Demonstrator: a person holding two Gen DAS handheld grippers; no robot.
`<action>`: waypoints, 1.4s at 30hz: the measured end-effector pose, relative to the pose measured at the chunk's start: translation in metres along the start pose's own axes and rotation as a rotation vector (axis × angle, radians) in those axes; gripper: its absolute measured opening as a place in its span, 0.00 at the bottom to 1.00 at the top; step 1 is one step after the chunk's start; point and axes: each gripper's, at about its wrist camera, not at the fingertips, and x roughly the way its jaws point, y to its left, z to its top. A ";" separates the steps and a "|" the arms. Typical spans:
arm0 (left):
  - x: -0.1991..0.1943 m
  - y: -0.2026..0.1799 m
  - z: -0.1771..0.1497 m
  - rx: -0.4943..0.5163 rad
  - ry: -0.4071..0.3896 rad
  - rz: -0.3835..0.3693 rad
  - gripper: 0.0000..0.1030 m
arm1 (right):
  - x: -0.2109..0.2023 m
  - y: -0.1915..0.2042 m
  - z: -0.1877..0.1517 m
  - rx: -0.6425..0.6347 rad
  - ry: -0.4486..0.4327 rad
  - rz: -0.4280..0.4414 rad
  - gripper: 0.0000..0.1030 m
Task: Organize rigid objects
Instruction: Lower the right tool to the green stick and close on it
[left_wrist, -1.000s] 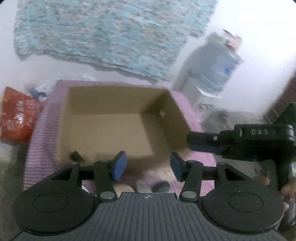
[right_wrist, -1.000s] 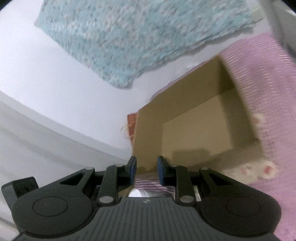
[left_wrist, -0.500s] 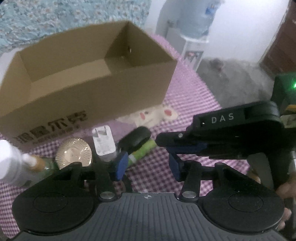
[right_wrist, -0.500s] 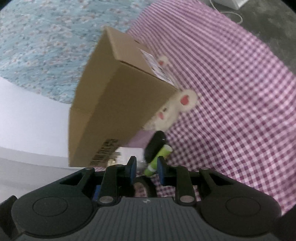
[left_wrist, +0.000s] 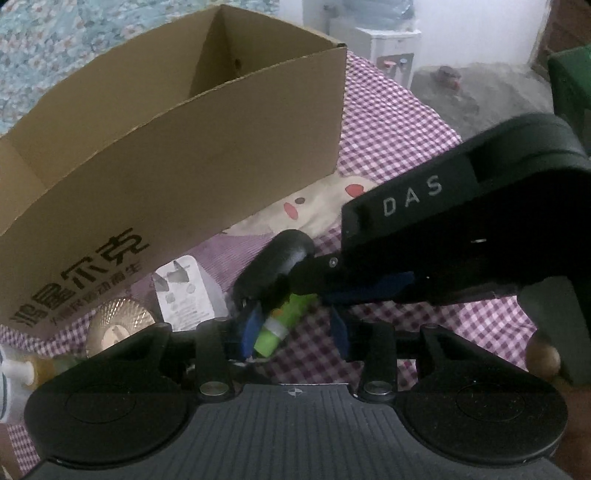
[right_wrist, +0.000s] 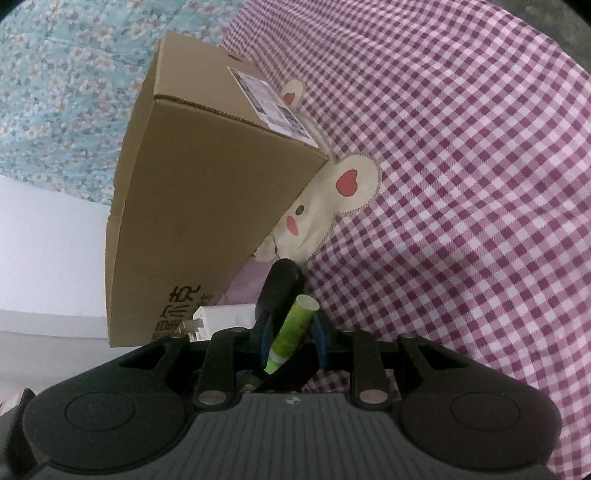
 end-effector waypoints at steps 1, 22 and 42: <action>0.000 0.000 0.000 -0.001 0.005 -0.007 0.39 | 0.000 -0.002 0.002 0.002 0.001 0.003 0.26; 0.016 -0.011 0.012 -0.060 0.054 -0.091 0.27 | -0.016 -0.008 -0.003 -0.020 0.009 0.014 0.26; -0.003 0.003 -0.001 -0.132 0.080 -0.161 0.25 | -0.026 -0.019 -0.007 0.006 0.018 0.014 0.26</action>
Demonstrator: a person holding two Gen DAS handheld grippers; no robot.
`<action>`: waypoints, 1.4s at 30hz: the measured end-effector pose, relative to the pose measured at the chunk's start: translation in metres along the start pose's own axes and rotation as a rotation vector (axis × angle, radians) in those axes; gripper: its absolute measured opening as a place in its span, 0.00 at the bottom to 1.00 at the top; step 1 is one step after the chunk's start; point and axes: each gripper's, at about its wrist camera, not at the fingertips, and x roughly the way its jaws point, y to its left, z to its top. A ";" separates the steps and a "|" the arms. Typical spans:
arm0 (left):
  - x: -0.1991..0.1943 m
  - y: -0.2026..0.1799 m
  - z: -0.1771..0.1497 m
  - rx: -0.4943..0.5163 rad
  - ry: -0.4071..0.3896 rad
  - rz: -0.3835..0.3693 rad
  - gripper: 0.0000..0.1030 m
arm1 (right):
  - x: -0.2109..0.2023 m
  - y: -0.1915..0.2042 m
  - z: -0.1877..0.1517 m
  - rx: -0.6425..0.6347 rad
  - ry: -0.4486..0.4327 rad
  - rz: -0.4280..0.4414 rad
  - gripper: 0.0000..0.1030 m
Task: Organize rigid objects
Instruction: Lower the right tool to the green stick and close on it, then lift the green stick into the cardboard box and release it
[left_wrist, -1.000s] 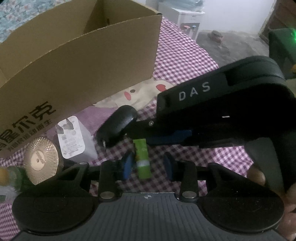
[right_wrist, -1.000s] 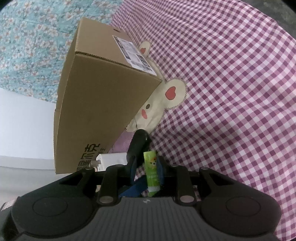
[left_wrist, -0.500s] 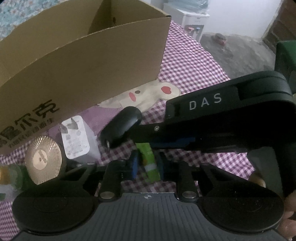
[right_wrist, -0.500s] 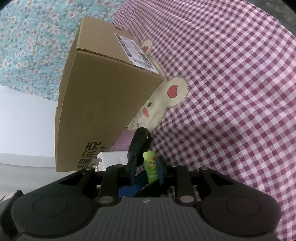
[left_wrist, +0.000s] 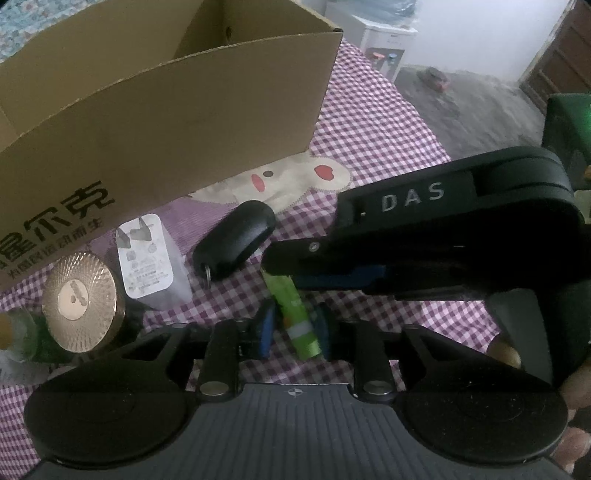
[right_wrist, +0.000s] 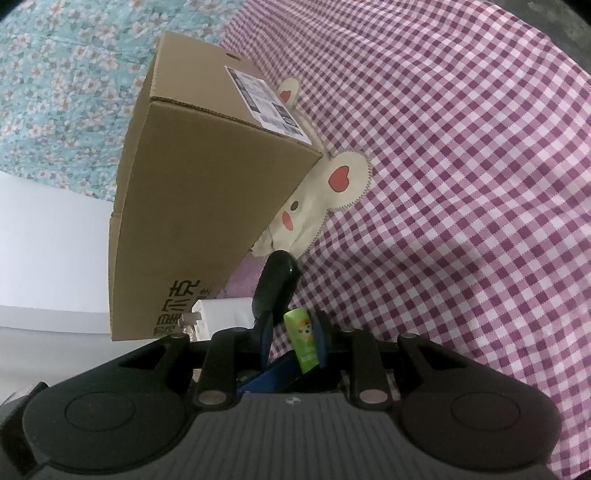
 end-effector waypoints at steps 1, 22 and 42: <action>0.000 0.001 0.000 -0.004 0.000 -0.001 0.25 | -0.002 -0.002 0.000 0.008 0.001 0.001 0.26; -0.004 0.013 0.002 -0.070 -0.026 0.010 0.16 | 0.006 0.013 -0.007 -0.040 0.001 -0.003 0.26; -0.160 0.046 0.011 -0.132 -0.386 -0.034 0.13 | -0.051 0.158 -0.032 -0.341 -0.152 0.081 0.24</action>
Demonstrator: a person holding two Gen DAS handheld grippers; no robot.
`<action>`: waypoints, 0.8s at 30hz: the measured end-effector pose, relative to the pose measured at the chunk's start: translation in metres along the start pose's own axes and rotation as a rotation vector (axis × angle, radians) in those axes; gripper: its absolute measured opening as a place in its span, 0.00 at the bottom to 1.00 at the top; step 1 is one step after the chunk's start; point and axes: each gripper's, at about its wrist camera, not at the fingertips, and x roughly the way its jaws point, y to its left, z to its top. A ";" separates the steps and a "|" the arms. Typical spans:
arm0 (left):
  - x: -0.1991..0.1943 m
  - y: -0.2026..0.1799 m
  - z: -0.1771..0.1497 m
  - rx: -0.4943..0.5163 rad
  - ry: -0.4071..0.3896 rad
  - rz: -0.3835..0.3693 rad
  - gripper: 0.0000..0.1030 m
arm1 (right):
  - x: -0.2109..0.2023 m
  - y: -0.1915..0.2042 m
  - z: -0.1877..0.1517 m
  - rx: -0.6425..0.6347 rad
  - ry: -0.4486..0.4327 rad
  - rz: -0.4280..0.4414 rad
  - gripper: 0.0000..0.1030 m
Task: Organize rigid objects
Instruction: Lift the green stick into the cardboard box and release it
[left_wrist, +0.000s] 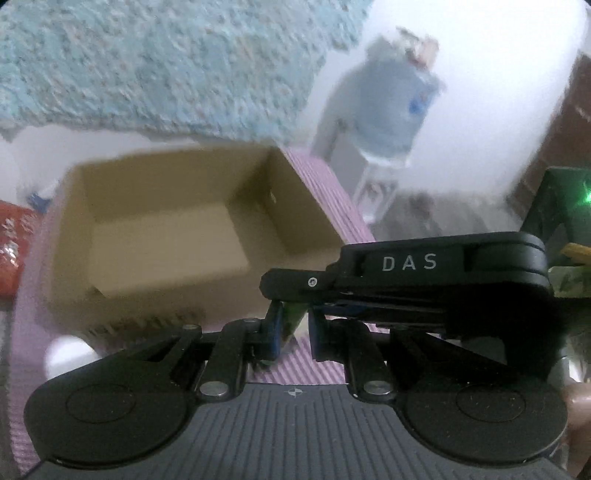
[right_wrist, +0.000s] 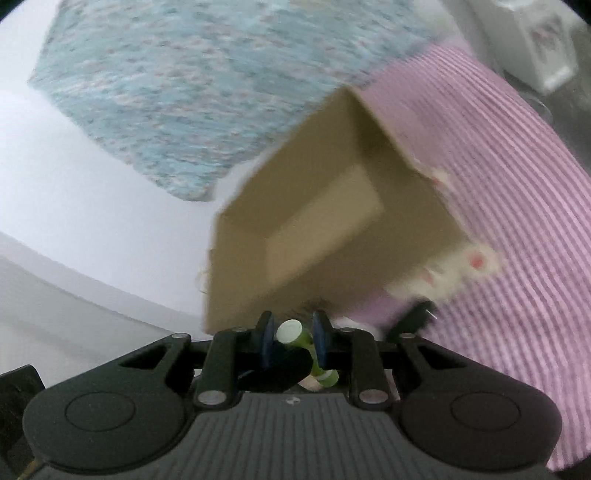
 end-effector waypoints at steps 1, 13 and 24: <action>-0.003 0.006 0.007 -0.010 -0.014 0.009 0.13 | 0.005 0.010 0.007 -0.016 0.004 0.016 0.24; 0.046 0.105 0.069 -0.239 0.097 0.152 0.13 | 0.147 0.062 0.080 -0.074 0.247 0.009 0.24; 0.057 0.124 0.068 -0.303 0.140 0.230 0.28 | 0.218 0.061 0.081 -0.052 0.341 0.006 0.26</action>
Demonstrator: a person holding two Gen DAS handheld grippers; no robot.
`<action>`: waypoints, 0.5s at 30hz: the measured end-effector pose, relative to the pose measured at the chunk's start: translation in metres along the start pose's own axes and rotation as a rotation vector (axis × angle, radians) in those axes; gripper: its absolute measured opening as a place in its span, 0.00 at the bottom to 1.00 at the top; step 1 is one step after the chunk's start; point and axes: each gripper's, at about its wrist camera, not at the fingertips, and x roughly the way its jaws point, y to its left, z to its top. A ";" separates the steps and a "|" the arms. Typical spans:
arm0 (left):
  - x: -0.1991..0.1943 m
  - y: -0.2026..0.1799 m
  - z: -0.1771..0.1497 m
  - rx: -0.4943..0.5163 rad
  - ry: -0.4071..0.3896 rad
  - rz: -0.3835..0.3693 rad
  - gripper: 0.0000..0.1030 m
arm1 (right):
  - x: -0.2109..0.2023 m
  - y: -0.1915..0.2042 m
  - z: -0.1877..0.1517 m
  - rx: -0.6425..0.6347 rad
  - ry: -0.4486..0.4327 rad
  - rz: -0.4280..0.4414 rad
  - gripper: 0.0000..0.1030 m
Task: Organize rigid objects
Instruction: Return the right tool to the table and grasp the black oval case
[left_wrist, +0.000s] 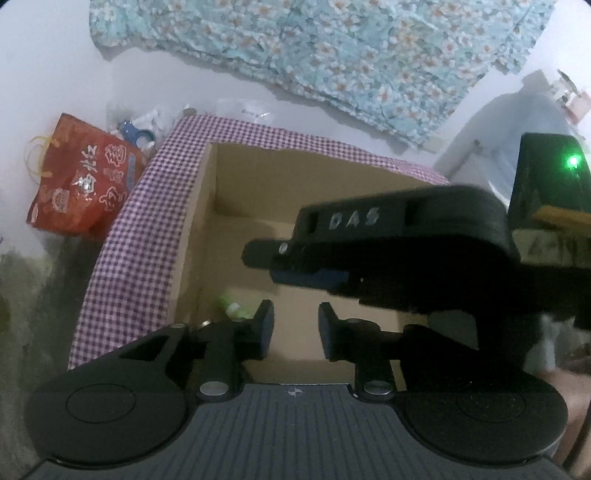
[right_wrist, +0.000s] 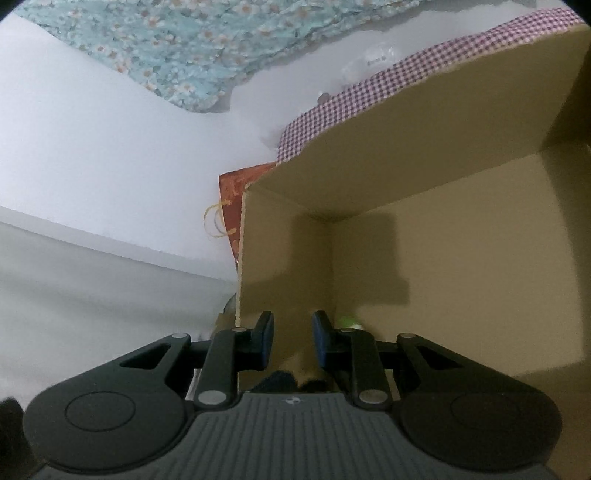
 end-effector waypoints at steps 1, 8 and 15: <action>-0.003 -0.001 -0.001 0.000 -0.005 -0.004 0.30 | -0.005 -0.002 -0.002 0.001 -0.011 0.009 0.26; -0.033 -0.010 -0.012 0.004 -0.053 -0.060 0.35 | -0.081 -0.011 -0.019 0.015 -0.110 0.085 0.26; -0.063 -0.035 -0.041 0.078 -0.073 -0.144 0.38 | -0.171 -0.046 -0.060 0.020 -0.218 0.135 0.26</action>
